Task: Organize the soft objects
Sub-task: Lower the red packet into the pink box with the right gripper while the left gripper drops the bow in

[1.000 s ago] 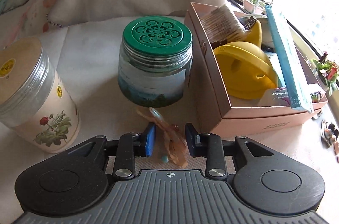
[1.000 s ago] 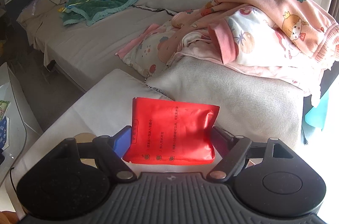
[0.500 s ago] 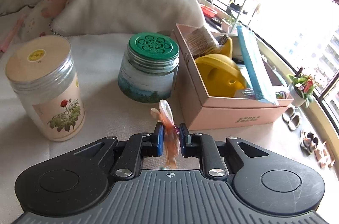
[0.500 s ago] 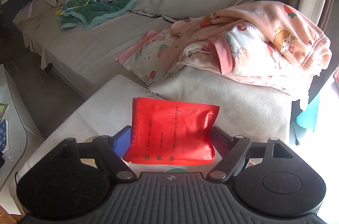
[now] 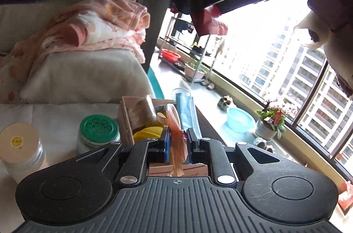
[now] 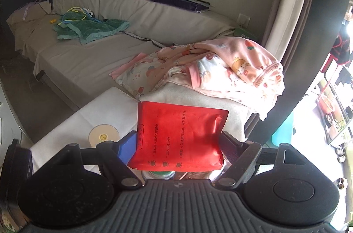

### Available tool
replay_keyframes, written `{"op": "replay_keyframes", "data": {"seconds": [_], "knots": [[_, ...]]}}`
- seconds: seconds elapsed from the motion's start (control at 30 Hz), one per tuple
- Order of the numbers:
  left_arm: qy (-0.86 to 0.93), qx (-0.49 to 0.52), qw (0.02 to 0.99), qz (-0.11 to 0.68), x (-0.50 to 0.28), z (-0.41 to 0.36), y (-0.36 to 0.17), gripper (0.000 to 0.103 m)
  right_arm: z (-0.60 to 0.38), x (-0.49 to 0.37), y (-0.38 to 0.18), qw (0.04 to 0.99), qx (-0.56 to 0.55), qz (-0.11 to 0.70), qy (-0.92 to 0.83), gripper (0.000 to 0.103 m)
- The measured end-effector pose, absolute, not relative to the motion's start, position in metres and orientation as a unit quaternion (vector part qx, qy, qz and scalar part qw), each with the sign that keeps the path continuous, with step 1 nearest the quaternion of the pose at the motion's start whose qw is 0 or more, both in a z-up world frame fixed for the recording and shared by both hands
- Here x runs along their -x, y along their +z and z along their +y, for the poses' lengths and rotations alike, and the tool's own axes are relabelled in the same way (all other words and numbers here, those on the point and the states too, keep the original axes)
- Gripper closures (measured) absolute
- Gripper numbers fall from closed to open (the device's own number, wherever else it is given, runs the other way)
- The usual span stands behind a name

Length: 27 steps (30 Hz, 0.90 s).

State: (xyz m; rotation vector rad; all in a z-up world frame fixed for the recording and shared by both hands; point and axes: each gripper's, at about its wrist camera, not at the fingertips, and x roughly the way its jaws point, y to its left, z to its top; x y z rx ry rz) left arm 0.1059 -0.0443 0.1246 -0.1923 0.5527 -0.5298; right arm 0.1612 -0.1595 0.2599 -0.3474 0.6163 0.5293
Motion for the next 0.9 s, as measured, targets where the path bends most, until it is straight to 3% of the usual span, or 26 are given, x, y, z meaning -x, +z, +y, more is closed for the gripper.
{"op": "replay_keyframes", "data": {"seconds": [0.23, 0.43, 0.63, 0.9], "knots": [[-0.309, 0.102, 0.893, 0.311, -0.157, -0.084, 0.091, 0.085, -0.215, -0.166, 0.235, 0.908, 0.158, 0.312, 0.229, 0.023], [-0.287, 0.060, 0.886, 0.359, -0.203, -0.105, 0.044, 0.083, -0.247, -0.228, 0.149, 0.890, 0.088, 0.396, 0.209, 0.022], [-0.291, 0.007, 0.893, 0.343, -0.203, -0.103, 0.038, 0.081, -0.258, -0.283, 0.061, 0.866, -0.009, 0.467, 0.180, 0.022], [-0.299, -0.012, 0.899, 0.321, -0.186, -0.080, 0.060, 0.079, -0.267, -0.276, 0.061, 0.878, -0.110, 0.437, 0.161, 0.020]]}}
